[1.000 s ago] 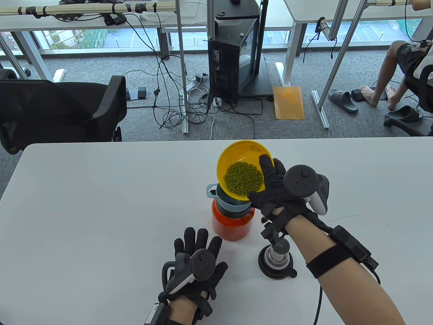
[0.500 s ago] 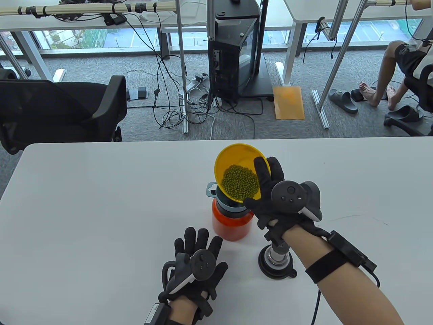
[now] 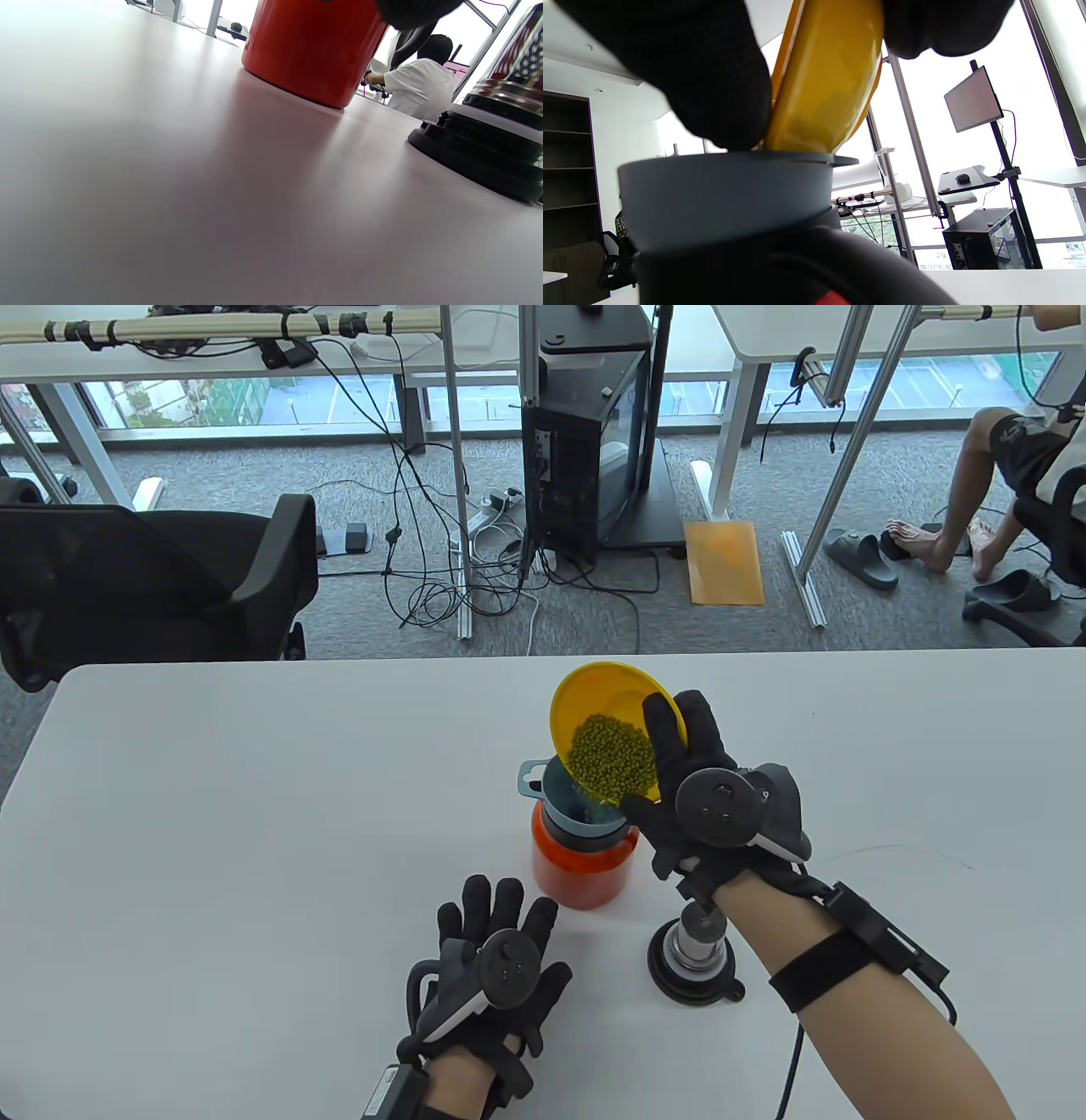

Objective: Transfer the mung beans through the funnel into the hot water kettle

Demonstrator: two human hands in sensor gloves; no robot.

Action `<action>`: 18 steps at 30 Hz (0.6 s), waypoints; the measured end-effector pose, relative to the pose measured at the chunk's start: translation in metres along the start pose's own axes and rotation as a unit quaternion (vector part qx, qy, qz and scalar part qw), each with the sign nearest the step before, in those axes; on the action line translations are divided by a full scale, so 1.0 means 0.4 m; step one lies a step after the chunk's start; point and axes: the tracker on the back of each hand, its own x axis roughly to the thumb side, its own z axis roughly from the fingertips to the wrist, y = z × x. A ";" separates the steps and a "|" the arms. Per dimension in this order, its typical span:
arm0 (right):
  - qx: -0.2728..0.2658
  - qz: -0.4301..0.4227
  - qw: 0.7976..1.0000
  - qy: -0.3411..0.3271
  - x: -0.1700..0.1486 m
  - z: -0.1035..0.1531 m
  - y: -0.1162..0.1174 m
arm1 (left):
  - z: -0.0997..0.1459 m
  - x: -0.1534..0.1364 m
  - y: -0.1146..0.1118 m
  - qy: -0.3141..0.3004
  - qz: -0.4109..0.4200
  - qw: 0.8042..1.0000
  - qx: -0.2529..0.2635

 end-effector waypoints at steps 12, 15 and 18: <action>-0.006 0.059 0.998 -0.039 0.028 0.001 -0.003 | 0.000 0.000 0.002 0.000 0.002 1.000 -0.001; -0.008 0.075 0.996 -0.054 0.039 0.003 -0.003 | 0.000 0.000 0.002 0.000 0.001 1.000 -0.001; -0.013 0.119 0.989 -0.089 0.062 0.008 -0.003 | -0.001 0.000 0.003 0.000 0.002 1.000 0.000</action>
